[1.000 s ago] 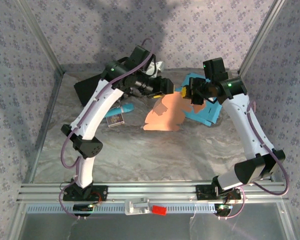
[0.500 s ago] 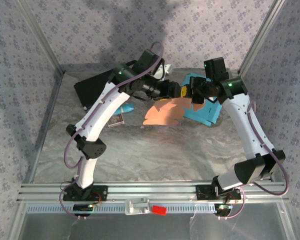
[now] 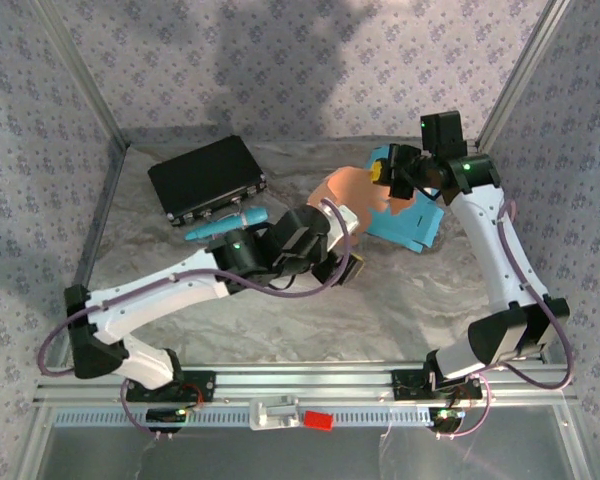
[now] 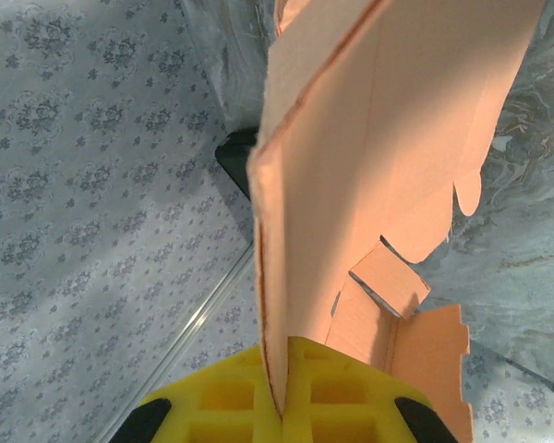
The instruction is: Fold the paper box
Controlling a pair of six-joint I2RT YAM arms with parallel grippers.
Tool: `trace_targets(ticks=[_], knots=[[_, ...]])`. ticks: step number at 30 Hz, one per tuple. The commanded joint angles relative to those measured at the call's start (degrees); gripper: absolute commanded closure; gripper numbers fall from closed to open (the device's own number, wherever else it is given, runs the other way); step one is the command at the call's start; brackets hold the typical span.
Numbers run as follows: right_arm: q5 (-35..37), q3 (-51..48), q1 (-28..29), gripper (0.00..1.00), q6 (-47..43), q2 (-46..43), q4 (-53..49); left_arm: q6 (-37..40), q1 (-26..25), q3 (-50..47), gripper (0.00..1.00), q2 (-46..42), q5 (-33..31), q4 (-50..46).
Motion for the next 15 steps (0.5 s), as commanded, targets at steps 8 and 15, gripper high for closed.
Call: trace_targets(ticks=[8, 15], knots=[[-1.6, -0.7, -0.6, 1.0, 1.2, -0.3, 0.1, -0.3, 5.5, -1.3, 0.21, 7.0, 4.3, 19.7], [-1.9, -1.8, -0.6, 1.0, 0.9, -1.1, 0.3, -3.8, 15.1, -3.6, 0.22, 3.0, 6.6, 21.2]])
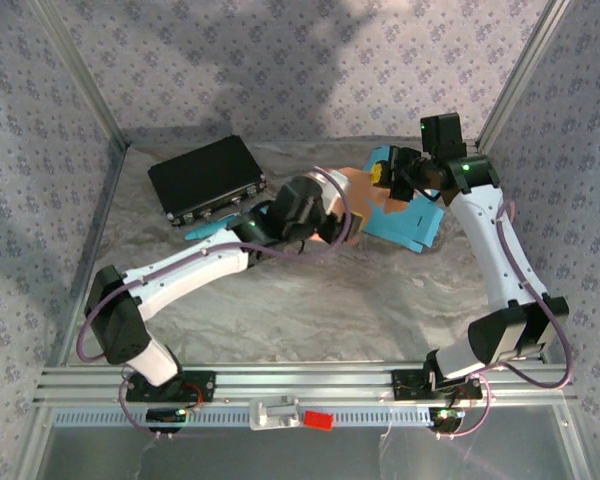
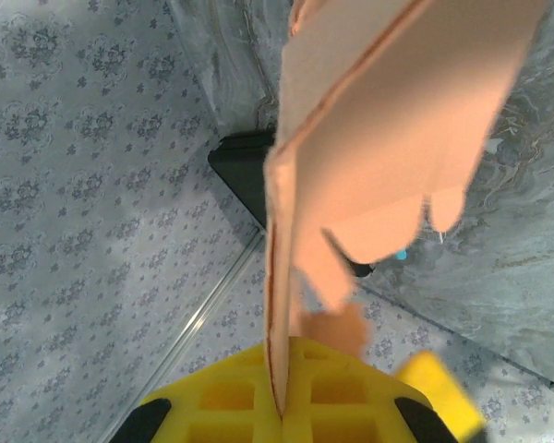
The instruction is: Fold the paper box
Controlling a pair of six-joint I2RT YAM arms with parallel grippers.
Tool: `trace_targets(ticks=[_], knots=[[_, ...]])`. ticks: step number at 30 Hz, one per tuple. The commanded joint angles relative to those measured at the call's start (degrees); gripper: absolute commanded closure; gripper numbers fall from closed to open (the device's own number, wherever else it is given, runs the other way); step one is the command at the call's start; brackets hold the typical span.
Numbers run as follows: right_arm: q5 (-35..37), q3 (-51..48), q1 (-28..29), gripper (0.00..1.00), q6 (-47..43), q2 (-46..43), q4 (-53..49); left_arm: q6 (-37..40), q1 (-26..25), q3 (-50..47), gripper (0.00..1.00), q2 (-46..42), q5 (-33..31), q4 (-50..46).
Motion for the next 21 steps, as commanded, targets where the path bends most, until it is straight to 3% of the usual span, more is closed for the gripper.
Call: trace_targets(ticks=[1, 12, 15, 18, 21], knots=[[-1.6, -0.6, -0.2, 1.0, 0.9, -1.1, 0.4, -1.8, 2.9, 0.0, 0.22, -3.9, 2.6, 2.0], [-1.8, -1.0, 0.1, 1.0, 0.8, -0.5, 1.4, -2.9, 10.3, 0.4, 0.24, -5.8, 7.4, -1.1], [-1.4, -1.2, 0.6, 1.0, 0.8, -0.2, 1.3, -4.1, 11.2, 2.5, 0.27, -6.1, 11.6, -1.4], [0.0, -1.5, 0.7, 1.0, -0.1, 0.7, 1.7, -8.7, 11.7, 2.9, 0.26, -8.4, 21.2, 0.4], [0.3, -1.3, 1.3, 1.0, -1.8, 2.6, 1.6, -13.3, 12.0, 4.6, 0.26, -11.3, 22.4, -5.7]])
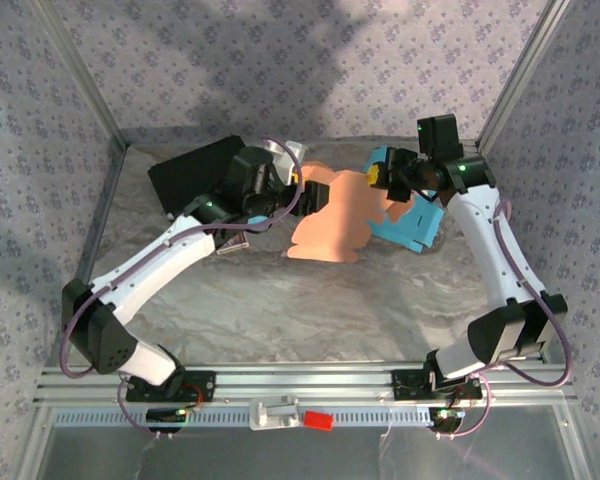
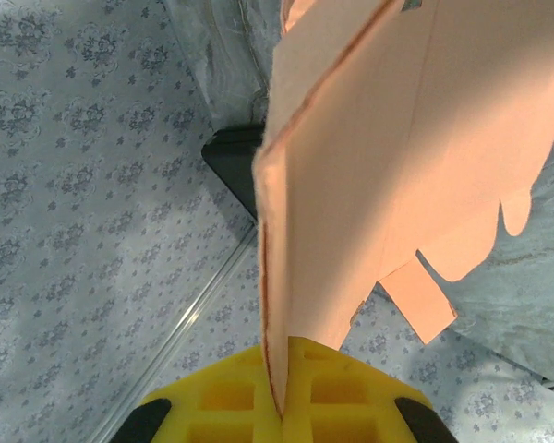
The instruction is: Fold the paper box
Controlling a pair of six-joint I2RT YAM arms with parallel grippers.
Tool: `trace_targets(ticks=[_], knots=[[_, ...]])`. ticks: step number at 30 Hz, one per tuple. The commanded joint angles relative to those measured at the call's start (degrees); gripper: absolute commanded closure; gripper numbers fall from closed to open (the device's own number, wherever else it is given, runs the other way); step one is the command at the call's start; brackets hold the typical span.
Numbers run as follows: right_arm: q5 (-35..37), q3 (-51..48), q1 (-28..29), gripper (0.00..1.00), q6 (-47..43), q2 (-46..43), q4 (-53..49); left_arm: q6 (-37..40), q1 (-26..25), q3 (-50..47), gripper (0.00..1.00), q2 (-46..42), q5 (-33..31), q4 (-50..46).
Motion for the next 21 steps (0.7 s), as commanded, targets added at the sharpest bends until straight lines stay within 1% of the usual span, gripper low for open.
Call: trace_targets(ticks=[1, 3, 5, 8, 10, 14, 21], knots=[[1.4, -0.4, 1.3, 1.0, -1.7, 2.5, -0.1, -7.3, 0.9, 4.1, 0.25, -6.6, 6.6, -4.2], [2.8, -0.8, 3.0, 1.0, -2.1, 3.5, 0.1, -10.6, 2.3, 3.3, 0.25, -9.4, 6.1, -5.2], [4.8, -1.0, 5.5, 1.0, -2.1, 5.0, 1.0, -14.3, 4.7, 3.7, 0.25, -10.4, 6.8, -6.7], [7.4, -0.5, 9.3, 1.0, -2.1, 7.6, 2.4, -16.3, 7.7, 8.4, 0.27, -7.2, 8.2, -11.9], [9.4, 1.1, 11.4, 1.0, -2.1, 9.7, 2.1, -16.3, 7.8, 12.5, 0.3, -3.7, 8.1, -15.4], [11.0, 3.3, 13.9, 1.0, -2.1, 13.1, 2.5, -17.5, 7.8, 17.7, 0.39, 3.1, 7.7, -21.9], [10.7, 3.3, 15.0, 1.0, -2.4, 15.2, 3.7, -17.2, 7.8, 19.0, 0.41, 8.0, 6.0, -35.6]])
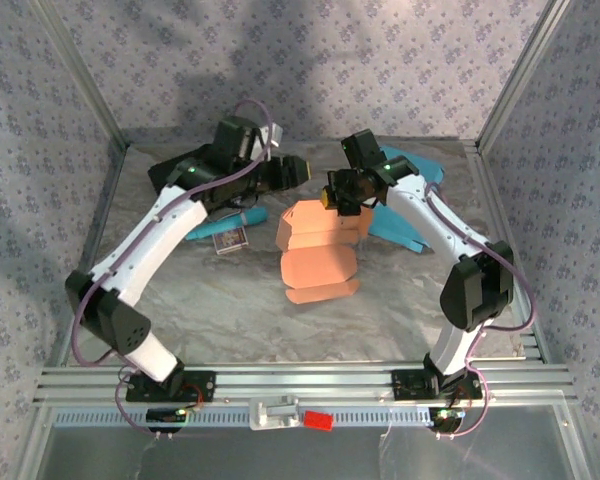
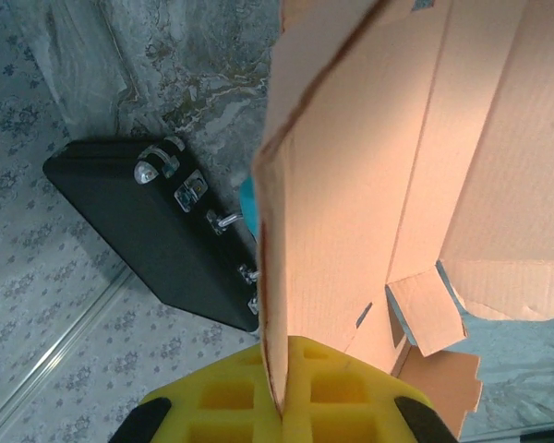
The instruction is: Fold the paper box
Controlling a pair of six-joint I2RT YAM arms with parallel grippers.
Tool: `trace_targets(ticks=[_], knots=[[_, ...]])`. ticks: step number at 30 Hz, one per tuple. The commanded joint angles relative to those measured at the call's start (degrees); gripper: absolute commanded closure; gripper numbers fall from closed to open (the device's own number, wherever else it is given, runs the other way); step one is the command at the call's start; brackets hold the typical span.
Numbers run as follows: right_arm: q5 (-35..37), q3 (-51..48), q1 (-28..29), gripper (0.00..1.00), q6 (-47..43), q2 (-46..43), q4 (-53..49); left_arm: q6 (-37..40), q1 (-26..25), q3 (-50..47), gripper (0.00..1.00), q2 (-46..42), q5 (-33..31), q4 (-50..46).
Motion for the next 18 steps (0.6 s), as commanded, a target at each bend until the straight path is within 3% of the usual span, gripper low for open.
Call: trace_targets(ticks=[1, 7, 18], knots=[[1.1, 2.0, 0.3, 1.0, -0.9, 0.9, 0.3, -1.5, 0.0, 1.3, 0.4, -0.1, -0.5, -10.3], [0.0, 0.6, 0.8, 1.0, -0.9, 1.4, 1.5, -6.5, -0.2, -3.0, 0.4, 0.0, 2.3, -5.2], [-1.3, -0.1, 1.2, 1.0, -0.7, 1.8, 2.6, -8.5, -1.6, -5.4, 0.4, 2.8, 4.1, -0.9]])
